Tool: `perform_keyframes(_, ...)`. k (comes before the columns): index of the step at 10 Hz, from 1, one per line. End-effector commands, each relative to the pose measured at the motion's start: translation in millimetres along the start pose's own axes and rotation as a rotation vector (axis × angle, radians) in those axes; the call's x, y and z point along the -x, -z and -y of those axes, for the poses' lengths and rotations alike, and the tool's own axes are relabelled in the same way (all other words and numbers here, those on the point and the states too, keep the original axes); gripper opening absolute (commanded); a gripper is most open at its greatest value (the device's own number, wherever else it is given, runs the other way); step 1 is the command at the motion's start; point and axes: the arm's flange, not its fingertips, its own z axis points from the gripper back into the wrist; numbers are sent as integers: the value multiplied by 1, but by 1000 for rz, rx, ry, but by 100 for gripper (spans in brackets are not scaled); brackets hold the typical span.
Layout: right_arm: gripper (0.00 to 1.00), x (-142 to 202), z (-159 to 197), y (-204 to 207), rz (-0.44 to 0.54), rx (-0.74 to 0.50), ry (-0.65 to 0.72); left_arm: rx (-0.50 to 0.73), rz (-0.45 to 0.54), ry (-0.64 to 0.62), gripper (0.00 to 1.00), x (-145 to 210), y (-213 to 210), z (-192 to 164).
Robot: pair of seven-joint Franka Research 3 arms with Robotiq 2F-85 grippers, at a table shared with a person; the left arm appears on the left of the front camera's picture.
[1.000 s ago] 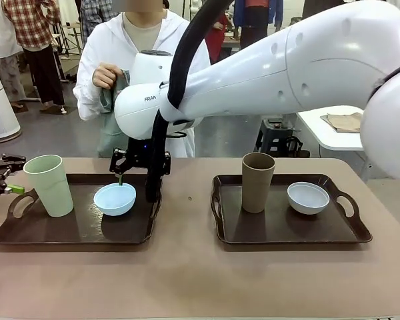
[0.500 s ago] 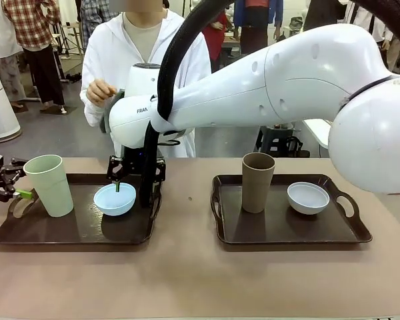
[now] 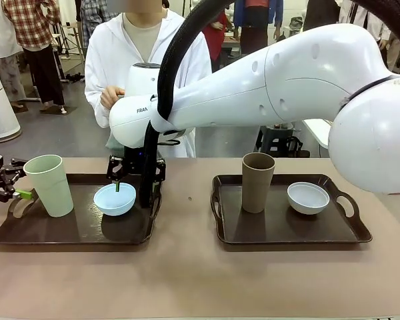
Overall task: Set up a tray with a mat and arrange the tableware.
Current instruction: Pick up the Picnic Bowl and Reusable plastic cup from the Handle tray in front of the human's position and hold them in the air.
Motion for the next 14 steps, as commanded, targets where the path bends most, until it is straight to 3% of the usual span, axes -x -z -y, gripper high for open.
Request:
perform_keyframes(1,100,-3,-4,2,-3,14,10,40,0,19,100,4,5,0)
perform_keyframes(7,100,-14,-18,29,15,88,44,27,13,35,100,15,21,-8)
perform_keyframes(14,100,-21,-21,33,8,99,67,147,16,-7,100,20,36,3)
